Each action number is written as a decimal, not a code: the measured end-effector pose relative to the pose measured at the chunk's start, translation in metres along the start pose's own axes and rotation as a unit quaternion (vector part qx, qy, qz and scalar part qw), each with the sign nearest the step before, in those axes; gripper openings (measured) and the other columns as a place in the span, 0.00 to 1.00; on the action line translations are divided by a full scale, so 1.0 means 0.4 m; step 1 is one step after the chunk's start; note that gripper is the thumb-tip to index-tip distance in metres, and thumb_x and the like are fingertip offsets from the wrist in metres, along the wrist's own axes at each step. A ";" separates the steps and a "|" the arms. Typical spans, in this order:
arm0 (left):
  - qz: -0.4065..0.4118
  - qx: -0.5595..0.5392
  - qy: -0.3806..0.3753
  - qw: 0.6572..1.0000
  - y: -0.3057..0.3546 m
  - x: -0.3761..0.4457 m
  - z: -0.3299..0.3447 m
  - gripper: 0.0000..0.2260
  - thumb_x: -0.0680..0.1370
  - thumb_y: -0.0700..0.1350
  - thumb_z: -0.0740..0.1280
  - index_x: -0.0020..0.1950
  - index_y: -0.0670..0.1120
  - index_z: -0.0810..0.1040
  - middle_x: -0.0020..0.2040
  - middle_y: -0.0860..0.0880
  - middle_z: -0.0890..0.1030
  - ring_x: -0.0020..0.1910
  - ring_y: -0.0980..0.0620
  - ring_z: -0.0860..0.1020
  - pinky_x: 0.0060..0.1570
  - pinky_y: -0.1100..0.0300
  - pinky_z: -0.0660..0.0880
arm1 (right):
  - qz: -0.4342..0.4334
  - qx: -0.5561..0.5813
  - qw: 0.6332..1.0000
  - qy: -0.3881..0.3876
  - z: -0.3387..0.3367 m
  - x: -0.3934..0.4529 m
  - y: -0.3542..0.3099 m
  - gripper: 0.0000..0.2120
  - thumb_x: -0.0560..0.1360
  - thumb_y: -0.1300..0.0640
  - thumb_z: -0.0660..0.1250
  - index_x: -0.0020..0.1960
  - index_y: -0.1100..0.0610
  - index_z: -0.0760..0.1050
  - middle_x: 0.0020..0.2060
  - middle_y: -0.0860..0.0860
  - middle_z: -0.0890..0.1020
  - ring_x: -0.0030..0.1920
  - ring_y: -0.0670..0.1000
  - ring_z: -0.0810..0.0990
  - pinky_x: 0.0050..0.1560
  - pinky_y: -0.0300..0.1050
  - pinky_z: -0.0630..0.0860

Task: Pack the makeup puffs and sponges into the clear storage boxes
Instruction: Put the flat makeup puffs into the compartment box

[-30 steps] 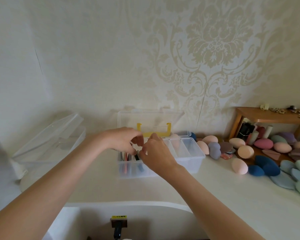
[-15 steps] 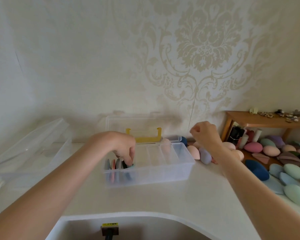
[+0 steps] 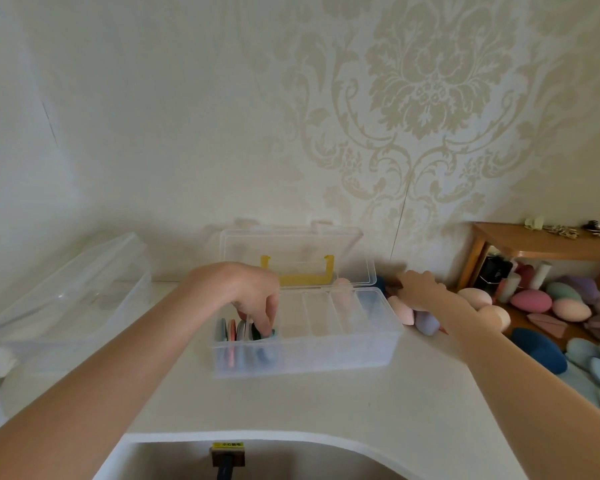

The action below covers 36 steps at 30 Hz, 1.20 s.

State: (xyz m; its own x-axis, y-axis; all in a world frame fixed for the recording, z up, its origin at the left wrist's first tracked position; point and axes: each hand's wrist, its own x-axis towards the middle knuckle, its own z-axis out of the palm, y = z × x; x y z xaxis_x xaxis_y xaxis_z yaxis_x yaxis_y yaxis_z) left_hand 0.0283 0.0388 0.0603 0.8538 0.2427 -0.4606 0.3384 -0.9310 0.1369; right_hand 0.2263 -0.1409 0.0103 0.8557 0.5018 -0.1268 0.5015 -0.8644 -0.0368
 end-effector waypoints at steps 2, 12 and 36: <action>0.002 -0.002 0.002 1.000 0.001 0.001 0.001 0.11 0.73 0.46 0.71 0.53 0.44 0.82 0.39 0.53 0.77 0.44 0.53 0.75 0.33 0.67 0.69 | 0.011 -0.006 1.000 -0.010 0.002 0.003 -0.001 0.17 0.82 0.53 0.51 0.66 0.57 0.68 0.64 0.56 0.71 0.67 0.58 0.65 0.65 0.53 0.63; -0.004 -0.002 0.003 1.000 0.008 -0.002 0.002 0.11 0.73 0.46 0.71 0.54 0.43 0.82 0.37 0.56 0.76 0.45 0.53 0.76 0.39 0.66 0.72 | -0.012 0.029 0.995 0.089 -0.019 0.001 0.016 0.11 0.77 0.56 0.60 0.36 0.53 0.66 0.55 0.58 0.75 0.51 0.57 0.71 0.49 0.45 0.67; 0.007 0.021 0.102 0.995 -0.009 -0.072 0.048 0.08 0.73 0.43 0.68 0.51 0.44 0.78 0.46 0.48 0.78 0.43 0.51 0.74 0.43 0.60 0.69 | -0.277 0.293 0.907 0.123 -0.013 -0.313 -0.338 0.06 0.72 0.60 0.66 0.47 0.62 0.74 0.38 0.57 0.82 0.37 0.54 0.77 0.38 0.45 0.74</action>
State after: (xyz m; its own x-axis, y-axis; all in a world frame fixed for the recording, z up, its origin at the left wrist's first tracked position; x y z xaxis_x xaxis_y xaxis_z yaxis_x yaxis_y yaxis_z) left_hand -0.0049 0.0300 0.0563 0.9223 0.2755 -0.2712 0.3127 -0.9441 0.1042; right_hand 0.0519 -0.0865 0.0365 0.5327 0.7939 0.2931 0.7702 -0.3113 -0.5567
